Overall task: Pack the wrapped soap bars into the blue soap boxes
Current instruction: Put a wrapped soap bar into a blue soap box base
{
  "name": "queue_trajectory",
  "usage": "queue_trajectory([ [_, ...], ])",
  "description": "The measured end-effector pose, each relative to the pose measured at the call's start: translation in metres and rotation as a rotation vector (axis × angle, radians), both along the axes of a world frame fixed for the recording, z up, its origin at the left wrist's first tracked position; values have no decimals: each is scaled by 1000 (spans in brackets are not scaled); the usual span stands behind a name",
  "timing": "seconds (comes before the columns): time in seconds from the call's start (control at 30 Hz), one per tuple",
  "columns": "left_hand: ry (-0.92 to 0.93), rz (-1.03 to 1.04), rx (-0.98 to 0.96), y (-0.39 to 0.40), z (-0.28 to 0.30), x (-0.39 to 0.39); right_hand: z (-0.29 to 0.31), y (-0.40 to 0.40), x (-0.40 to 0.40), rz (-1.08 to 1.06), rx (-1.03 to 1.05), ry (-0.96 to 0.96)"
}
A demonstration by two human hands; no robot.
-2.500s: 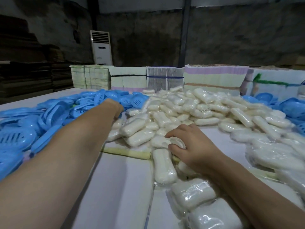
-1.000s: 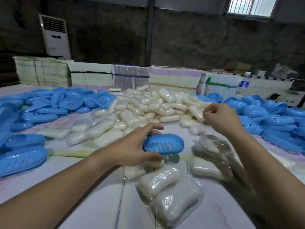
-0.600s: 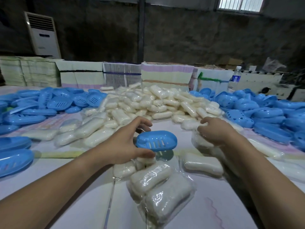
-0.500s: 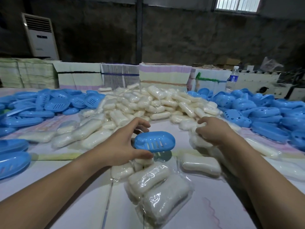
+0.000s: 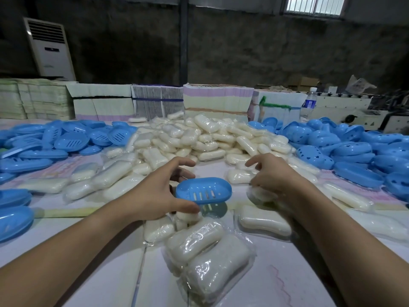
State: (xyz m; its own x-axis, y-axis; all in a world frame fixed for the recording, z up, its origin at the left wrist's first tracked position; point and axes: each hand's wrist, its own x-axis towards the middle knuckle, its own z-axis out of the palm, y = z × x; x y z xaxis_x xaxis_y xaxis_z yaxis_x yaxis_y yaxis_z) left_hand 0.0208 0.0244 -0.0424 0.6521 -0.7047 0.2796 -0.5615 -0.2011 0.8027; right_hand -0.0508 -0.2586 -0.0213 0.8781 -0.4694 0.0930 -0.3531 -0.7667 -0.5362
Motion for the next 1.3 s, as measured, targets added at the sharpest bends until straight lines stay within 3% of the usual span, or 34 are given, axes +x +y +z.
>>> queue_trajectory([
  [0.3, 11, 19, -17, 0, 0, 0, -3, 4, 9, 84, -161, 104],
  [0.5, 28, 17, -28, -1, -1, 2, 1, 13, 5, 120, -184, -146],
  [0.63, 71, 26, -58, -1, 0, 4, 10, 27, -5, 189, -52, -327],
  [0.83, 84, 23, -60, 0, 0, 4, 16, 62, -19, 468, -52, -274],
  [1.3, 53, 13, 55, 5, 6, 5, 10, 62, -18, 594, 132, -205],
])
